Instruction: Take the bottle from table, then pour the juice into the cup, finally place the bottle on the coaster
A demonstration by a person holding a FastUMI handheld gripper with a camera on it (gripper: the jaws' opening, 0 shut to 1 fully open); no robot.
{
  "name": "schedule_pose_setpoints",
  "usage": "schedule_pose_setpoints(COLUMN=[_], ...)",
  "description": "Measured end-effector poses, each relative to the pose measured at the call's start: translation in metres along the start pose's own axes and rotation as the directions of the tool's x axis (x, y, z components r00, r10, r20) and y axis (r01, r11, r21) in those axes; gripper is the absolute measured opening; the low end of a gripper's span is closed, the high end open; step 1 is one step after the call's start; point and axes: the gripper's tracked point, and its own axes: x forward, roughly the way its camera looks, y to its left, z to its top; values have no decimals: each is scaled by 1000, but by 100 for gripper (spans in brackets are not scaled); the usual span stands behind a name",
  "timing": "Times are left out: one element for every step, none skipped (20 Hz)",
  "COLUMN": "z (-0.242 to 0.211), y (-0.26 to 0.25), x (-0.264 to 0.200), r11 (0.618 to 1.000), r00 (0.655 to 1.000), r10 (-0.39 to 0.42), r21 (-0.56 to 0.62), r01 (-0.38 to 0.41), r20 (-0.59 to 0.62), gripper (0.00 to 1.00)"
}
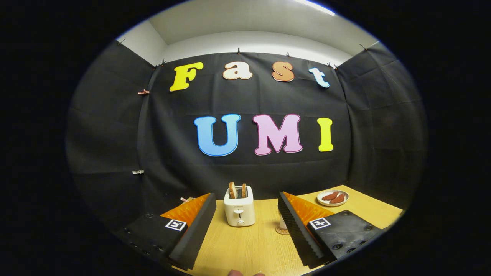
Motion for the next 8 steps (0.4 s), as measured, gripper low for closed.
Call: schedule_pose_setpoints(z=[1, 3, 3, 4, 5, 5, 4, 3], y=[1, 2, 3, 2, 2, 1, 1, 0], x=[-2, -4, -6, -8, -9, -10, -12, -12], r11=[1000, 1000, 1000, 1000, 1000, 1000, 1000, 1000], r00=[1000, 1000, 1000, 1000, 1000, 1000, 1000, 1000], r10=[7, 13, 18, 19, 20, 20, 21, 21], r21=[1, 0, 0, 1, 5, 8, 9, 11], r01=[-7, -13, -18, -19, -20, -20, -21, -20], r20=[-1, -2, -5, -6, -6, -7, -9, -12], gripper=[99, 99, 99, 99, 99, 99, 99, 99])
